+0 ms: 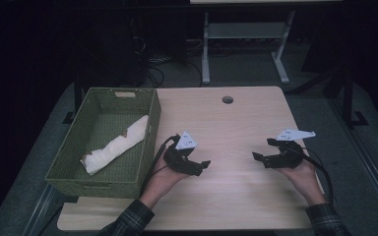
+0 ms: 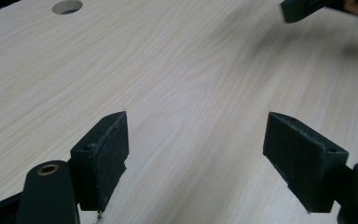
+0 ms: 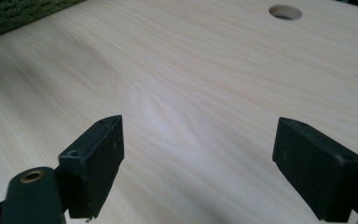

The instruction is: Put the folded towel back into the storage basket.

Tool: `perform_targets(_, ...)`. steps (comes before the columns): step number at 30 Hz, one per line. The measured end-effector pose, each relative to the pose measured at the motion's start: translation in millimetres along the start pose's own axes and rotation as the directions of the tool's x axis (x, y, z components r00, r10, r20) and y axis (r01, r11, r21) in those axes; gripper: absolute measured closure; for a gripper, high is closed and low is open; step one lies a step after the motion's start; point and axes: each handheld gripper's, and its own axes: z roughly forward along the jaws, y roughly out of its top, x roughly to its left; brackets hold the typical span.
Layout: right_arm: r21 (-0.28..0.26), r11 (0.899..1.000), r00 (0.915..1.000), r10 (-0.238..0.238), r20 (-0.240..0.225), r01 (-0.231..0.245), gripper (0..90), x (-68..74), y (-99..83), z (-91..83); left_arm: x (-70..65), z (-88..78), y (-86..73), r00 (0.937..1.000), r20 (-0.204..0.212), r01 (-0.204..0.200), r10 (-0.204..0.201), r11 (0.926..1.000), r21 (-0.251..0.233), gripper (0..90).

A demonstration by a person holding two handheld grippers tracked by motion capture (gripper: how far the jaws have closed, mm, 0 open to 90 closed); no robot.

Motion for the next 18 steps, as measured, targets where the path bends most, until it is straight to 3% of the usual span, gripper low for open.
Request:
perform_targets(8,0.026,0.999,0.9987,0.040,0.034,-0.040,14.2,-2.7,-33.2,-11.9,-3.7,6.3,-21.5,0.9999,-0.009,-0.013,0.013,0.9992,0.037,20.4)
perform_targets(18,0.063,0.995,0.9950,0.072,0.069,-0.076,11.6,-2.6,-64.1,-24.1,-2.1,12.4,-43.7,1.0000,-0.009,0.002,-0.001,0.9949,0.101,17.7)
